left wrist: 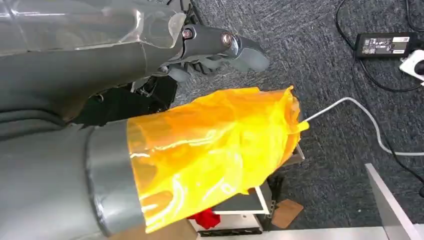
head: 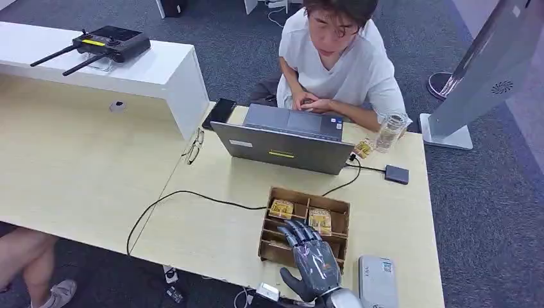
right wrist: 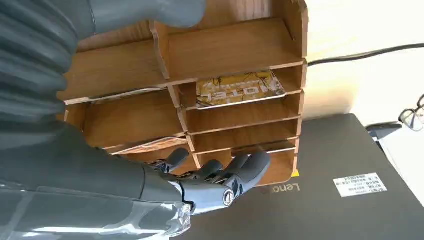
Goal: Pass the card to the sensor for recognition and then transmit it.
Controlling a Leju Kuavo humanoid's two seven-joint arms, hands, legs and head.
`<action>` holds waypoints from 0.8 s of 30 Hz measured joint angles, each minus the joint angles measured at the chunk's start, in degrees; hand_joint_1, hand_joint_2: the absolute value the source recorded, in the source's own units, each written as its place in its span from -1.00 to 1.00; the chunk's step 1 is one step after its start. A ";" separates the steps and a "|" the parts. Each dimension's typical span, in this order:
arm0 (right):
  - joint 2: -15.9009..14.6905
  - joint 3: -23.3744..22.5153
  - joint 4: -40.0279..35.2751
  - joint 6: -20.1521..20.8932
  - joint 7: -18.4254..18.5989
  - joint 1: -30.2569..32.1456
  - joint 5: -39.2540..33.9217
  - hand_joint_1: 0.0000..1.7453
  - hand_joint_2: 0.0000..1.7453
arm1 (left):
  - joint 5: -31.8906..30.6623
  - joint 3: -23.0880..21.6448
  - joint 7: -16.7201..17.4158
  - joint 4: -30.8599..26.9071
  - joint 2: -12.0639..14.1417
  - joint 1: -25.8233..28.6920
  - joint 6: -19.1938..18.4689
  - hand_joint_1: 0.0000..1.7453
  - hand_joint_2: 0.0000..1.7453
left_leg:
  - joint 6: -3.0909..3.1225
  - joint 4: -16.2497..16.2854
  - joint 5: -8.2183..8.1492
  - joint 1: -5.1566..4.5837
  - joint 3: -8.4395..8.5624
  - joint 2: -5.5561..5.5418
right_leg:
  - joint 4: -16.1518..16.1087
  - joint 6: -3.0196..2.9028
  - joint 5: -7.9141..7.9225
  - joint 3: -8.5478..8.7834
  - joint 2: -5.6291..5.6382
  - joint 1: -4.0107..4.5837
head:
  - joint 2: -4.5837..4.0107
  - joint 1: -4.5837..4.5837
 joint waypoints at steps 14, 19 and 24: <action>0.02 0.24 1.01 0.04 0.11 -0.44 -0.50 -0.56 1.00 | 0.17 -0.13 0.09 0.00 -0.02 0.00 0.02 -1.00 -1.00 | 0.00 0.00 0.00 0.00 0.00 0.00 | 0.00 0.00 0.00 0.00 0.00 0.00 | 0.00 0.00; 0.02 0.39 1.55 0.39 0.15 -0.57 -0.50 -0.52 1.00 | 0.20 -0.20 0.09 0.00 -0.02 0.00 0.00 -1.00 -1.00 | 0.00 0.00 0.00 0.00 0.00 0.00 | 0.00 0.00 0.00 0.00 0.00 0.00 | 0.00 -0.02; 0.04 0.68 2.16 0.41 0.33 -0.94 -0.50 0.40 1.00 | 0.20 -0.22 0.09 0.00 -0.02 0.01 0.00 -1.00 -1.00 | 0.00 0.00 0.00 0.00 0.01 0.00 | 0.00 0.00 0.00 0.00 0.00 0.00 | 0.00 0.00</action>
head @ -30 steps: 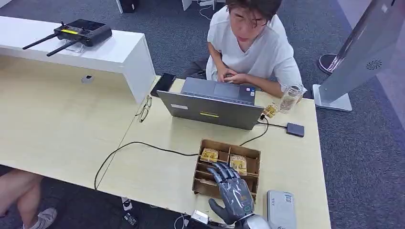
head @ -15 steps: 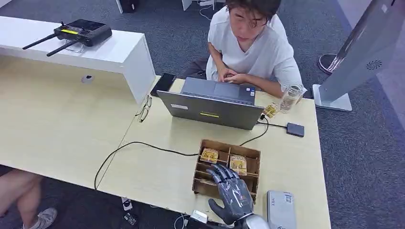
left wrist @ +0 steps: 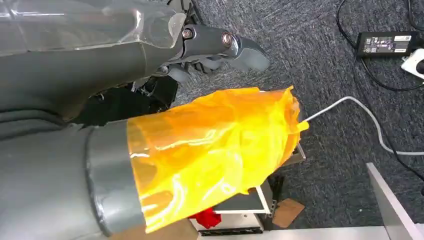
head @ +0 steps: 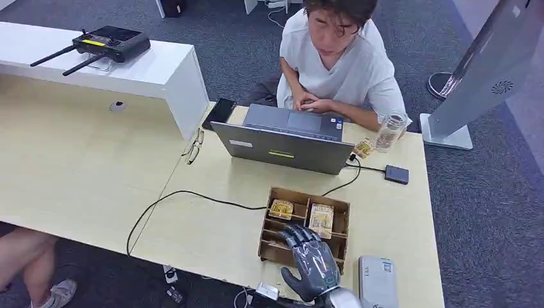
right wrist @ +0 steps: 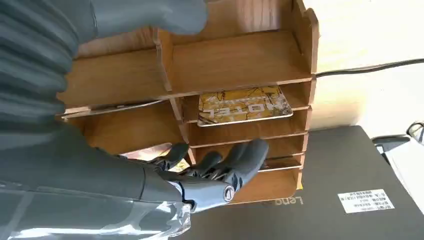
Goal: Pass the card to the sensor for recognition and then transmit it.
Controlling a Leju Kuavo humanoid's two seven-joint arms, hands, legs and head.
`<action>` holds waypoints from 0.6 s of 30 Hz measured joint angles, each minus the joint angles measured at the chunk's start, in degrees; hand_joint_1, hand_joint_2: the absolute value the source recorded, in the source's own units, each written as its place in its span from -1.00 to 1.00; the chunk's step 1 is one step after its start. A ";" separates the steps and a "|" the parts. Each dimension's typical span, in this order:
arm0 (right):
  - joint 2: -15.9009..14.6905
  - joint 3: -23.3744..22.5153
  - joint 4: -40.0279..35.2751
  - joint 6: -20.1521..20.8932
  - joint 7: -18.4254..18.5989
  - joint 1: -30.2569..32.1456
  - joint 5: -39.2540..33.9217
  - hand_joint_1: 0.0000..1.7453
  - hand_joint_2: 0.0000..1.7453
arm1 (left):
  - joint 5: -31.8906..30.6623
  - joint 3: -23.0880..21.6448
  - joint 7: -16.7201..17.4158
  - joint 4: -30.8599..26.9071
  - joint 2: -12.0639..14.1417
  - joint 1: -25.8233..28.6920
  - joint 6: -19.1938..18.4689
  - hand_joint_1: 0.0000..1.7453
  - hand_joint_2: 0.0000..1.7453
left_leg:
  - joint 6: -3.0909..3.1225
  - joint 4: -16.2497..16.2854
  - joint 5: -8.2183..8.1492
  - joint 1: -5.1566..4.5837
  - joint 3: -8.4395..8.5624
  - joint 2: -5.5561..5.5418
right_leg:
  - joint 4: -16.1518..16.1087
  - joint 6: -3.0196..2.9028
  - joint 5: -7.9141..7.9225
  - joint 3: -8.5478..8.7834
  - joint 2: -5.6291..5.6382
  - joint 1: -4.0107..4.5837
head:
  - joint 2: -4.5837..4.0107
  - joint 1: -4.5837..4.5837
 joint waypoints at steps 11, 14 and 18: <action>0.28 0.28 0.81 -0.24 -0.02 -0.99 -0.52 0.58 1.00 | 0.24 -0.24 0.04 0.00 0.00 0.00 0.02 -1.00 -1.00 | -0.02 0.00 0.01 0.00 0.03 0.00 | 0.00 0.00 0.00 0.02 0.00 0.00 | 0.00 -0.02; 0.28 0.39 0.81 -0.09 -0.02 -1.17 -0.52 0.56 1.00 | 0.28 -0.39 0.04 0.00 0.00 0.00 0.02 -1.00 -1.00 | -0.02 0.00 0.01 0.00 0.03 0.00 | 0.00 0.00 0.00 0.02 0.00 0.00 | 0.00 -0.02; 0.31 0.42 0.96 -0.37 -0.02 -1.25 -0.61 0.64 1.00 | 0.39 -0.44 0.07 0.00 0.00 0.02 -0.06 -1.00 -1.00 | -0.02 0.00 0.01 0.00 0.03 0.00 | 0.00 0.00 0.00 0.02 0.00 0.00 | 0.00 0.00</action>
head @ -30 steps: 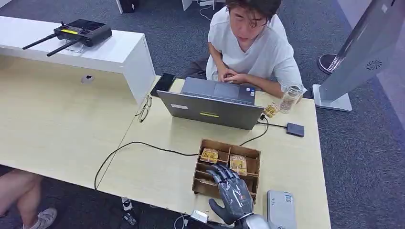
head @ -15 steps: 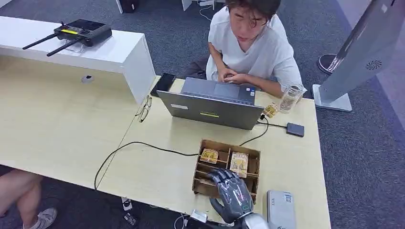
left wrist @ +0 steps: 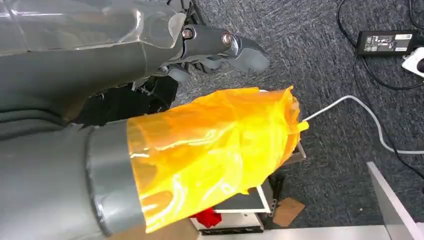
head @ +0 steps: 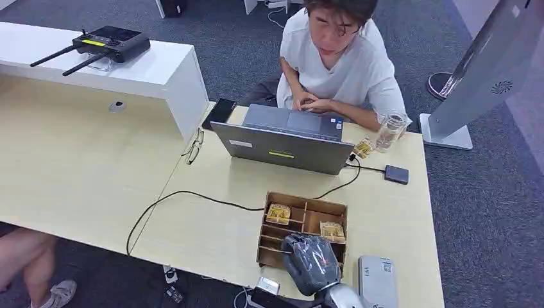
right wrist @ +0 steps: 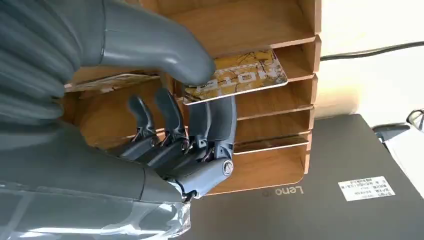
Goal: Pass the card to the sensor for recognition and then transmit it.
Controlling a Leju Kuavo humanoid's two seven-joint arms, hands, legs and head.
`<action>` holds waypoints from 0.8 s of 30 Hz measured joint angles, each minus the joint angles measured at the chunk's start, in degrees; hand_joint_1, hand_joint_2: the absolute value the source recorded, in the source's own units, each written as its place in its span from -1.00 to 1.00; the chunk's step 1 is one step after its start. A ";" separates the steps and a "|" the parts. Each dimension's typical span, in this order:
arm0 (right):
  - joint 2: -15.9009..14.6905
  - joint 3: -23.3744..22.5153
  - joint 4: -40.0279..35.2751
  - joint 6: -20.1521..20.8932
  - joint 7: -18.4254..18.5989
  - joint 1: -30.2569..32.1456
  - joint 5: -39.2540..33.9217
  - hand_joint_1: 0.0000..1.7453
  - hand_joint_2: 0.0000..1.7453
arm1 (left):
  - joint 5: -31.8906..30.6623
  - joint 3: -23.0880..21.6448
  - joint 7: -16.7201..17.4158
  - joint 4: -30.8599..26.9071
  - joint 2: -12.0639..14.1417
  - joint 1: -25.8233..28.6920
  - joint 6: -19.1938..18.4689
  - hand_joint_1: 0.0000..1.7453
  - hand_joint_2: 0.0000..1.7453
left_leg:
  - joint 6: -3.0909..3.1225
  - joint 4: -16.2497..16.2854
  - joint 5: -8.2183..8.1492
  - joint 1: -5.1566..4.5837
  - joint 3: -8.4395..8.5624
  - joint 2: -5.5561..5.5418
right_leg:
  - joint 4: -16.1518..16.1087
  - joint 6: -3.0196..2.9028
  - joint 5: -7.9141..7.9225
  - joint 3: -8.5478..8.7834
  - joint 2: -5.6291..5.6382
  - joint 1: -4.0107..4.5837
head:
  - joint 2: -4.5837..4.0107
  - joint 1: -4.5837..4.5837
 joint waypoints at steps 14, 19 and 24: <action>-0.02 -0.68 -4.88 -7.96 -5.07 2.26 -1.29 1.00 1.00 | 1.29 0.02 -0.52 0.00 0.00 0.06 -0.35 -1.00 -1.00 | 0.00 0.00 0.00 0.00 -0.03 -0.01 | 0.00 0.00 0.00 -0.04 0.00 0.00 | 0.00 0.00; -1.05 -2.36 -11.92 -10.07 -6.47 3.07 -1.79 1.00 1.00 | 1.55 0.02 -1.24 0.00 -0.02 0.19 -0.42 -1.00 -1.00 | 0.00 0.00 0.00 0.00 -0.03 0.00 | 0.00 0.00 0.00 -0.04 0.00 0.00 | 0.00 0.00; -1.73 -3.80 -18.13 -11.63 -7.65 3.86 -2.49 1.00 1.00 | 1.92 0.02 -1.60 0.00 0.00 0.33 -0.44 -1.00 -1.00 | 0.00 0.00 0.00 0.00 -0.02 0.00 | 0.00 0.00 0.01 -0.04 0.01 0.00 | 0.00 0.00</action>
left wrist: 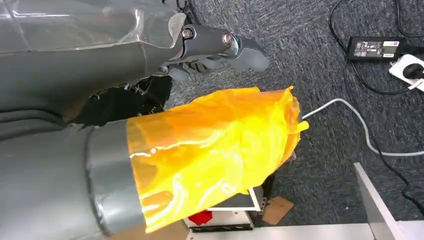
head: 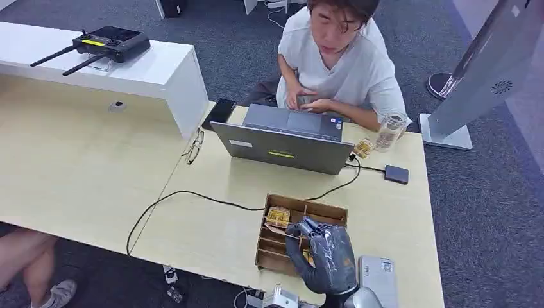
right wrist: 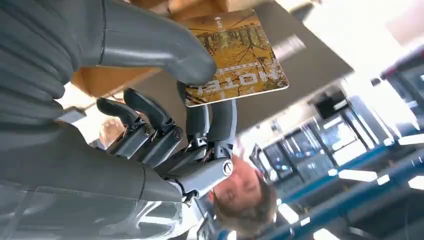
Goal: Pass the card to the sensor for recognition and then transmit it.
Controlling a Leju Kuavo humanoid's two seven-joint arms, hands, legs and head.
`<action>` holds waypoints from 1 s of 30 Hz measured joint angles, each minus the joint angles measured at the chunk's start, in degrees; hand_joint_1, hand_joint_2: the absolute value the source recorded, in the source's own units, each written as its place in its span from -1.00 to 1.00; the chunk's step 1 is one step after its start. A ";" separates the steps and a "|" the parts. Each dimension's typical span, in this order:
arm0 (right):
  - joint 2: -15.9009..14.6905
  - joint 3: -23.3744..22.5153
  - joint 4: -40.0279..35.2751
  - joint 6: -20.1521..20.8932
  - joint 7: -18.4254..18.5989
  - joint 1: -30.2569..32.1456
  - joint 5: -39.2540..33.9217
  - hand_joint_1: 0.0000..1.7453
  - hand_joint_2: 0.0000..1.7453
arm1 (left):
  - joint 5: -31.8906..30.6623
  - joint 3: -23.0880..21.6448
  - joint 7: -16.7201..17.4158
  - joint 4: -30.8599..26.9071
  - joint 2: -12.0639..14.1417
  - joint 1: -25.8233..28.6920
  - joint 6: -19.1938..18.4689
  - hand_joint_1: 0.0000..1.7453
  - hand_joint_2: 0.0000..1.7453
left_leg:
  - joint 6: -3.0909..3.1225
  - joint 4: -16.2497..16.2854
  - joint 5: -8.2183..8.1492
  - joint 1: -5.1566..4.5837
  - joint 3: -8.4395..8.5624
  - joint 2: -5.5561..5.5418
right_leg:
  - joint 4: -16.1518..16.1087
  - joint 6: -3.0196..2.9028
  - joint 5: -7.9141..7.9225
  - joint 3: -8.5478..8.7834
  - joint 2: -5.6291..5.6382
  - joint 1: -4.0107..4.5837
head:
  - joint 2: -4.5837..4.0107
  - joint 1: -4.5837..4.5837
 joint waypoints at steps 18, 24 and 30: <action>-1.44 -7.69 -6.54 1.72 -2.19 -7.31 -7.02 1.00 1.00 | -1.16 -0.50 -0.04 0.33 0.11 -0.37 -0.52 -1.00 -1.00 | -0.03 0.00 0.15 0.00 -0.02 0.04 | 0.01 0.02 0.14 0.00 0.07 0.00 | 0.00 0.00; -1.27 -8.87 -3.81 4.77 -0.28 -12.49 -5.82 1.00 1.00 | -1.95 -0.96 0.35 0.90 0.48 -0.69 -0.68 -1.00 -1.00 | -0.06 0.00 0.17 0.02 -0.01 0.04 | 0.01 0.00 0.17 -0.01 0.08 0.00 | 0.00 -0.02; -0.22 -9.01 0.52 7.37 1.71 -17.41 -6.34 1.00 1.00 | -2.45 -1.88 0.52 1.53 0.66 -1.32 -0.85 -1.00 -1.00 | -0.07 0.00 0.18 0.03 -0.02 0.02 | 0.03 -0.01 0.17 -0.01 0.06 0.00 | 0.00 0.00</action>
